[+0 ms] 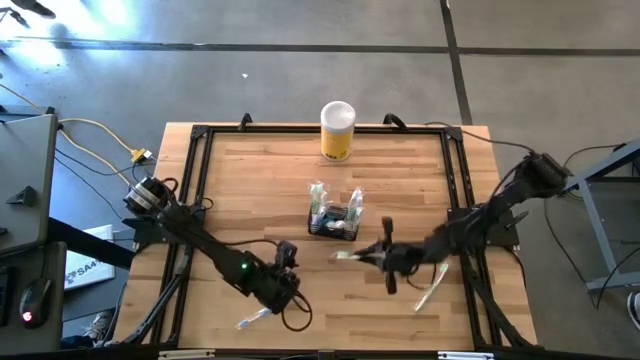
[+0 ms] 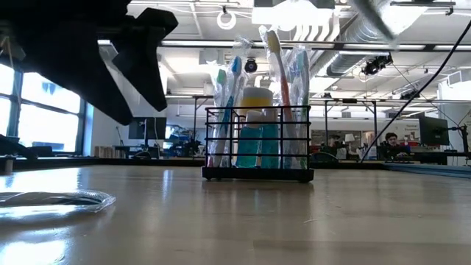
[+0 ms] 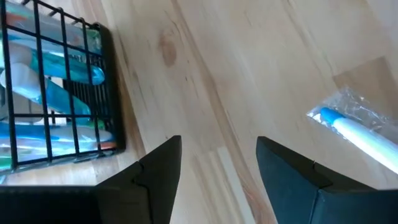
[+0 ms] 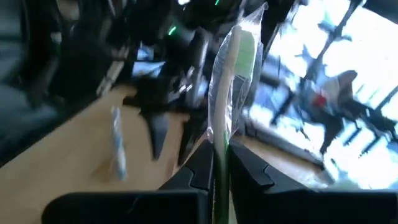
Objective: Pick & Place toothbrushing station
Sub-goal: Put the green toothbrush into the wire organizer
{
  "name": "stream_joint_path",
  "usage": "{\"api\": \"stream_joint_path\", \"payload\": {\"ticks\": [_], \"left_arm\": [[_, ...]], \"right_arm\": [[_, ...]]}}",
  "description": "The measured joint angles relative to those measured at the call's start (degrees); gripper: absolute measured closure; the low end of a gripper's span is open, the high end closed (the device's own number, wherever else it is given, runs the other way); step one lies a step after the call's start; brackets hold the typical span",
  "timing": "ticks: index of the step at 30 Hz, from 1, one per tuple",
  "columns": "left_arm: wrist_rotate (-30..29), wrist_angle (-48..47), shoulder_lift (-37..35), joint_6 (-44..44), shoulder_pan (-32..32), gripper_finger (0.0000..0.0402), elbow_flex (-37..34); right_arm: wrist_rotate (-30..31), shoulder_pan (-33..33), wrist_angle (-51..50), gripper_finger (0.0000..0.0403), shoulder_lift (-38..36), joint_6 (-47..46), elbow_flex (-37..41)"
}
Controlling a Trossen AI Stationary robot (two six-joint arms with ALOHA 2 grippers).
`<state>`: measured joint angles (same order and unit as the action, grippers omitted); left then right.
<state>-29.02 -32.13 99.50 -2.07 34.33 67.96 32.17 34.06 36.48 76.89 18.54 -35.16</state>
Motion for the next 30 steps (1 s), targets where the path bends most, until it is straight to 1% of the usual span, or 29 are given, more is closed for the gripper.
{"api": "stream_joint_path", "payload": {"ticks": [3,5,9,10,12,15,21,25,30], "left_arm": [[-0.7,0.4,0.0,-0.8,0.3,0.0202,-0.6],[-1.2,0.4,0.0,-1.0,0.3,0.0202,-0.6],[-1.4,0.7,-0.4,-1.1,0.2,0.0202,-0.6],[-1.7,0.9,-0.4,-1.0,0.2,0.0202,-0.6],[-1.9,1.5,-0.4,-1.0,0.2,0.0202,-0.6],[-2.2,2.3,-0.4,-1.3,0.2,0.0202,-0.6],[-2.2,2.4,-0.4,-3.9,0.2,0.0202,-0.6],[-2.2,2.3,-0.4,-4.2,0.2,0.0202,-0.6],[-2.2,2.9,-0.4,-4.2,0.2,0.0202,-1.8]], "right_arm": [[-10.8,-5.7,15.2,0.0382,0.0,2.6,5.6],[-19.1,-10.2,21.1,0.0382,0.0,1.6,8.4],[-34.9,-18.7,25.9,0.0382,0.6,-4.5,10.7],[-38.2,-20.5,26.5,0.0382,0.9,-5.9,10.7],[-42.6,-23.0,27.4,0.0382,2.3,-8.0,10.7],[-47.0,-25.4,31.1,0.0382,5.5,-8.3,10.7],[-51.3,-30.5,40.0,0.0382,11.5,-8.5,10.7],[-52.2,-33.9,47.5,0.0382,15.4,-11.2,10.7],[-52.0,-37.0,48.7,0.0382,20.0,-14.3,9.6]]}}
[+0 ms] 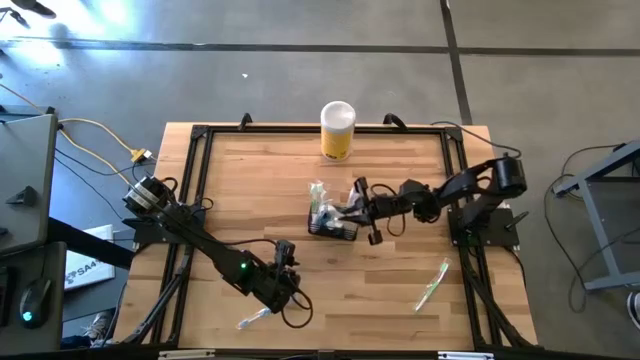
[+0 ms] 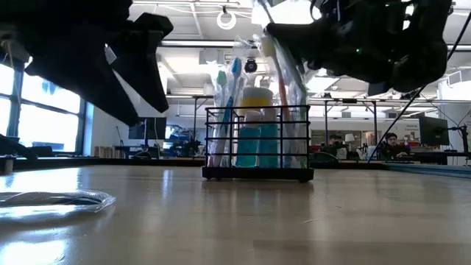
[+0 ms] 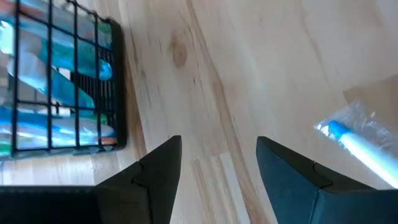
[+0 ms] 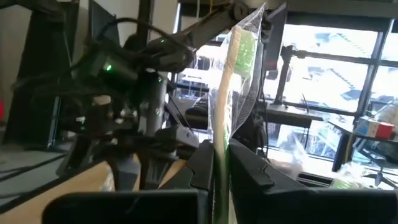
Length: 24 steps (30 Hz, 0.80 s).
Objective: Pick & Place toothbrushing station
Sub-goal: Put the green toothbrush into the wire organizer
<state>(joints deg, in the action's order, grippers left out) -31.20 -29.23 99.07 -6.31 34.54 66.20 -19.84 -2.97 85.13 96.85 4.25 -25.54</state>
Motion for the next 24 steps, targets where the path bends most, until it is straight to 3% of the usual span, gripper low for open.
{"api": "stream_joint_path", "payload": {"ticks": [10,24], "left_arm": [[0.1,2.2,0.0,0.1,0.0,0.0202,-1.2],[0.8,1.9,0.0,1.3,0.0,0.0202,-1.2]], "right_arm": [[-2.4,-0.6,0.2,0.0382,5.9,-4.0,-6.2],[7.7,5.6,-1.0,0.0382,6.5,-2.7,-4.3]]}}
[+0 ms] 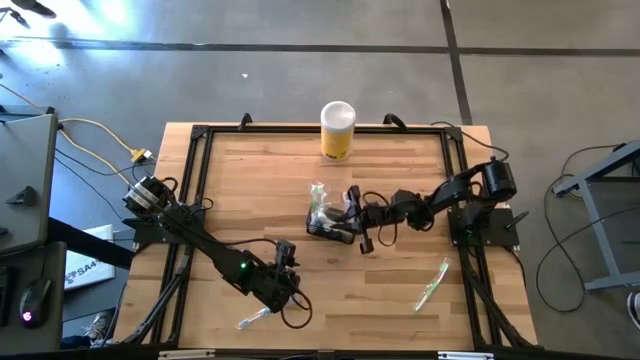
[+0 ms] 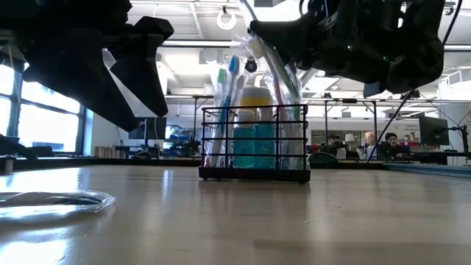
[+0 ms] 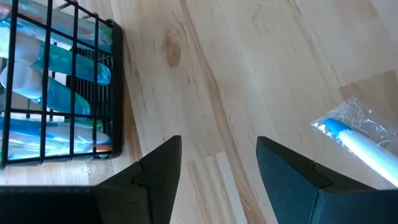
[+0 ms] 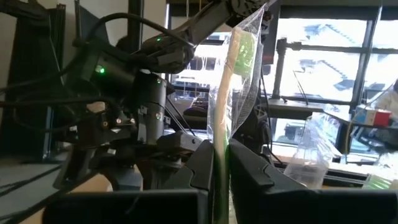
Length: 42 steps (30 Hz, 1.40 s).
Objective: Pick & Place toothbrushing station
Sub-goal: Put the green toothbrush into the wire organizer
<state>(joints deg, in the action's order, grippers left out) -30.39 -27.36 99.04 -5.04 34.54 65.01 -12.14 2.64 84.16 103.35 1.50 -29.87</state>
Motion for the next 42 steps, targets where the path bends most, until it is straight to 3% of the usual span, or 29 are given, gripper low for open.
{"api": "stream_joint_path", "payload": {"ticks": [9,18,29,33,38,42], "left_arm": [[0.0,0.0,0.0,0.6,0.0,0.0202,0.0],[1.6,0.3,0.0,-5.5,0.0,0.0202,0.0],[0.9,-2.0,-1.2,-3.2,-0.9,0.0202,0.0],[-8.2,-4.0,-5.0,-2.9,-0.6,0.0202,0.1],[-29.7,-2.6,-11.9,-7.2,0.6,0.0202,0.1],[-29.0,8.6,-15.6,-1.1,0.5,0.0202,0.1]], "right_arm": [[1.1,-0.5,-0.8,0.0382,-1.0,3.1,0.2],[1.5,-0.5,-1.9,0.0382,-2.2,7.2,0.2],[1.3,0.2,-15.0,0.0382,-14.3,13.5,0.3],[2.0,1.9,-19.7,0.0382,-18.3,16.3,0.2],[2.3,5.8,-21.8,0.0382,-19.9,18.3,0.2],[7.3,9.5,-21.9,0.0382,-19.9,21.4,0.2]]}}
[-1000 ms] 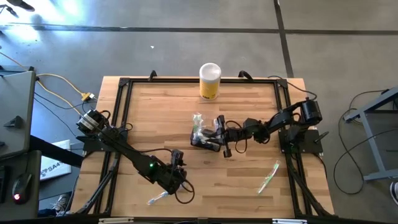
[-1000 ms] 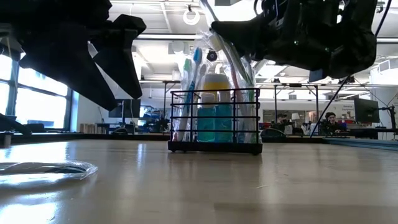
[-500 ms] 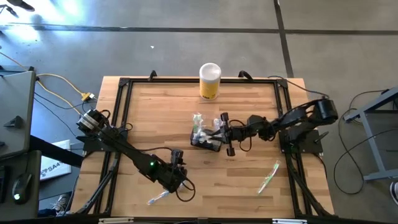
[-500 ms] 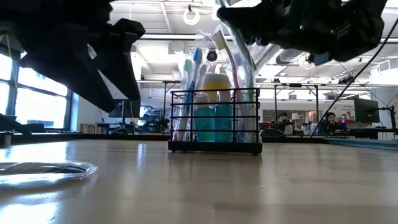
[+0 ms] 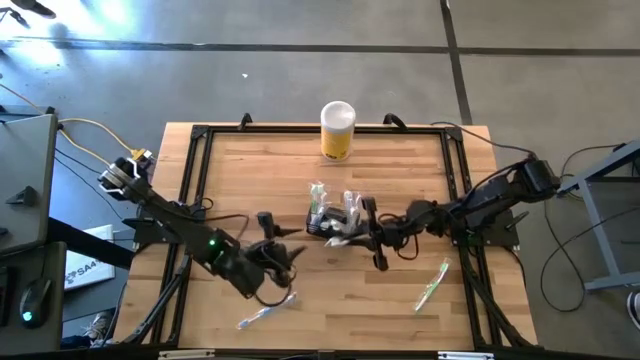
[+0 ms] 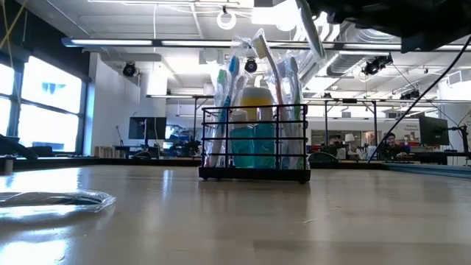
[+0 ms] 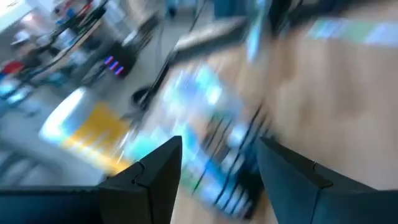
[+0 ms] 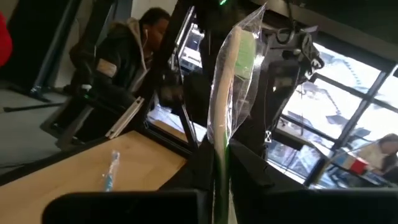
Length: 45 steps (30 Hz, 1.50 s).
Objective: Pick & Place toothbrushing station
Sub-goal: Put the green toothbrush into the wire organizer
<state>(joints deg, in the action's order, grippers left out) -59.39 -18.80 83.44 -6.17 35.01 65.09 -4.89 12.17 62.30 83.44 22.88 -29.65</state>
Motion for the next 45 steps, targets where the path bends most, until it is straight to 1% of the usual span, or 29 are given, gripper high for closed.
{"api": "stream_joint_path", "payload": {"ticks": [2,5,8,12,17,19,23,26,27,30,32,34,36,39,43,45], "left_arm": [[4.2,9.1,-0.3,5.8,-1.0,0.0202,0.0],[12.0,20.6,-0.1,14.2,-2.4,0.0202,0.0],[18.5,28.6,0.8,18.1,-5.2,0.0202,0.1],[21.6,31.3,2.3,18.3,-9.5,0.0202,-0.1],[31.4,32.2,2.8,15.1,-13.8,0.0202,-0.1],[33.9,32.3,2.8,14.5,-14.6,0.0202,-0.1],[34.8,32.8,2.8,13.9,-14.9,0.0202,-0.1],[38.6,33.5,3.5,13.9,-14.9,0.0202,0.0],[39.0,33.6,3.7,14.1,-14.8,0.0202,0.0],[38.9,35.6,4.5,14.7,-14.8,0.0202,0.0],[37.8,35.4,4.6,15.2,-14.8,0.0205,0.0],[37.3,35.3,4.7,15.8,-14.8,0.0216,0.0],[36.8,35.4,4.7,16.3,-14.8,0.0237,0.0],[36.4,35.3,4.7,16.4,-14.8,0.0287,0.0],[36.5,34.6,4.7,16.7,-14.8,0.0376,0.0],[36.5,34.0,4.7,16.8,-14.8,0.0386,0.0]], "right_arm": [[1.9,1.4,0.0,0.0382,0.0,1.3,0.0],[4.7,3.0,0.0,0.0382,0.0,2.4,0.0],[8.3,4.0,0.0,0.0382,0.0,3.1,0.0],[9.5,4.3,-0.4,0.0382,0.0,3.9,-0.1],[9.5,4.2,-0.5,0.0382,-0.1,4.0,-0.1],[10.0,4.3,-0.7,0.0382,-0.1,4.1,-0.1],[13.1,4.2,-1.4,0.0382,-0.1,4.2,-0.1],[13.9,4.2,-1.5,0.0382,-0.1,4.2,-0.1],[13.7,4.2,-1.6,0.0382,-0.1,4.3,-0.1],[13.8,4.2,-1.7,0.0382,-0.1,4.4,-0.1],[14.0,4.2,-1.8,0.0382,-0.1,4.4,-0.1],[14.0,4.2,-2.0,0.0382,-0.1,4.4,-0.1],[14.0,4.2,-2.1,0.0382,-0.1,4.4,-0.1],[13.9,4.2,-2.4,0.0382,-0.1,4.3,-0.1],[13.9,4.2,-3.0,0.0374,-0.1,4.1,-0.1],[14.4,4.2,-3.3,0.0357,-0.1,3.9,-0.1]]}}
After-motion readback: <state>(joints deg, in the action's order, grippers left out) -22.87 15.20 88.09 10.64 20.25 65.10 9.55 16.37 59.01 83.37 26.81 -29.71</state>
